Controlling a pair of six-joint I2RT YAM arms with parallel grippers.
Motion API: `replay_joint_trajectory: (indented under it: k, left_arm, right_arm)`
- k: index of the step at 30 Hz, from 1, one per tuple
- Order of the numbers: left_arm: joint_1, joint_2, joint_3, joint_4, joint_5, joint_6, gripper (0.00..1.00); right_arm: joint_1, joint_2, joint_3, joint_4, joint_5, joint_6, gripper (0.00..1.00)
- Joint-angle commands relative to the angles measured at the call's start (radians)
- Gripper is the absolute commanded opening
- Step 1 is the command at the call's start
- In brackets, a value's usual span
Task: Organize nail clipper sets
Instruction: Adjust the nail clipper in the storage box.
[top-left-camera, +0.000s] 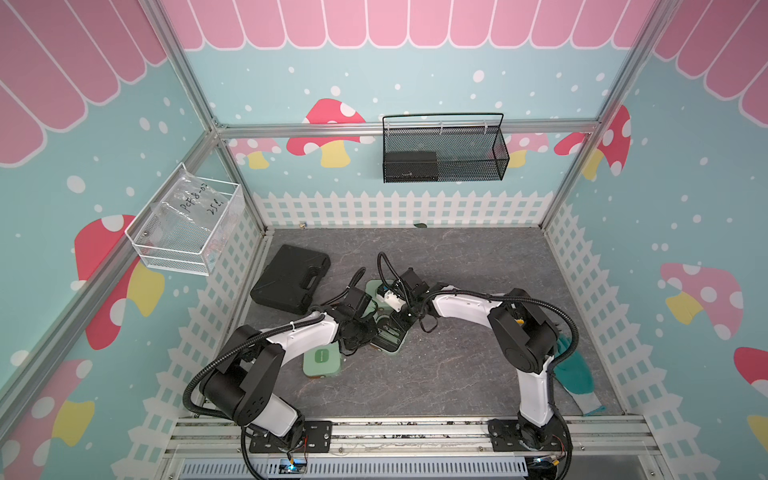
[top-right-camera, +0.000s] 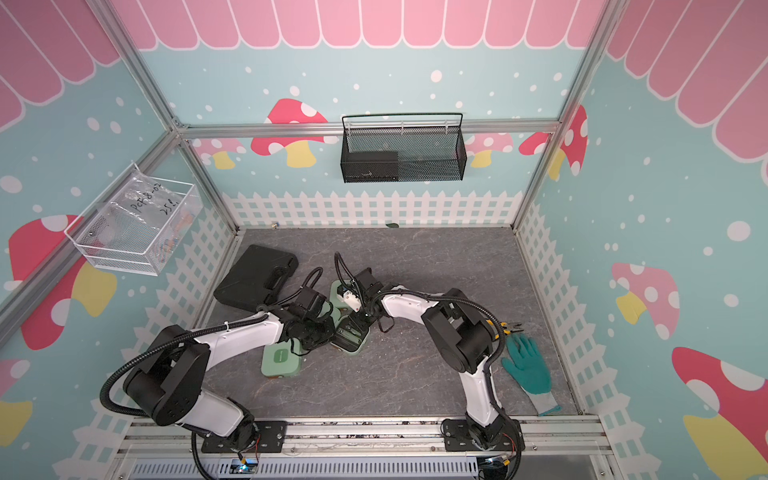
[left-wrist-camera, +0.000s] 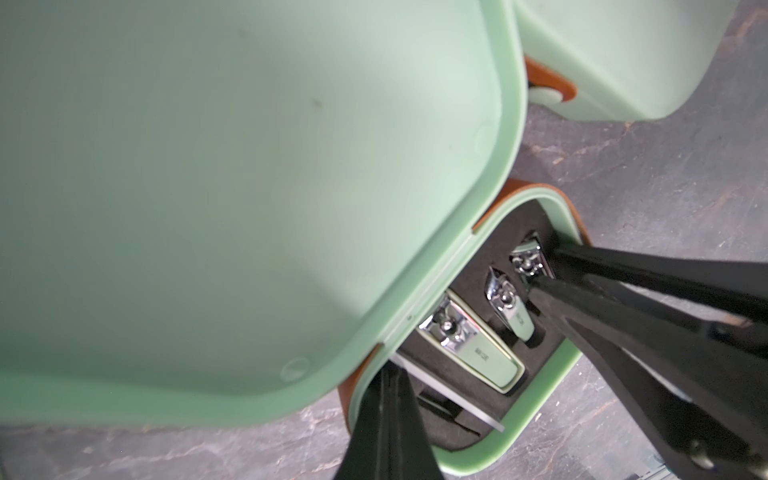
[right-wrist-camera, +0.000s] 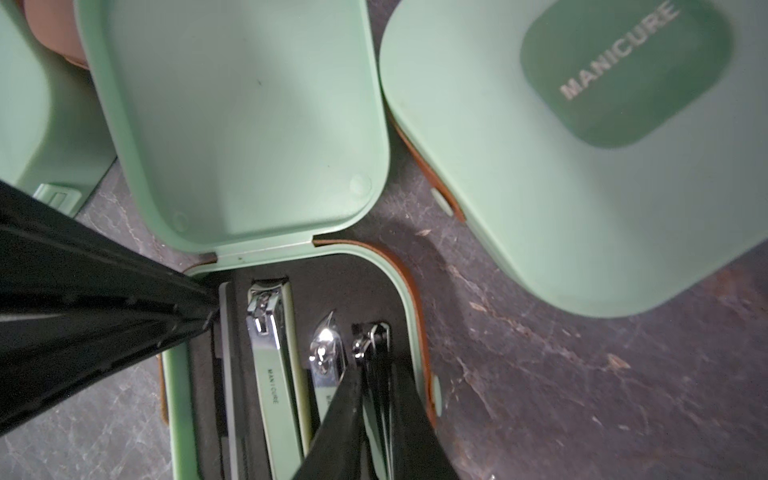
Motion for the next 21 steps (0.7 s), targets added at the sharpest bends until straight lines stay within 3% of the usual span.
replay_joint_trajectory:
  k: [1,12,21]
  left_arm:
    - [0.005,0.038,-0.007,-0.029,-0.013,0.004,0.0]
    - [0.006,0.012,-0.029,-0.029,-0.019,0.004,0.0]
    - [0.011,-0.017,-0.057,-0.029,-0.018,0.011,0.0]
  right_arm:
    - [0.013,0.056,0.01,-0.008,0.037,-0.003,0.15]
    - [0.016,0.1,-0.005,-0.037,0.17,0.098,0.15]
    - [-0.021,0.115,-0.025,-0.039,0.149,0.208,0.14]
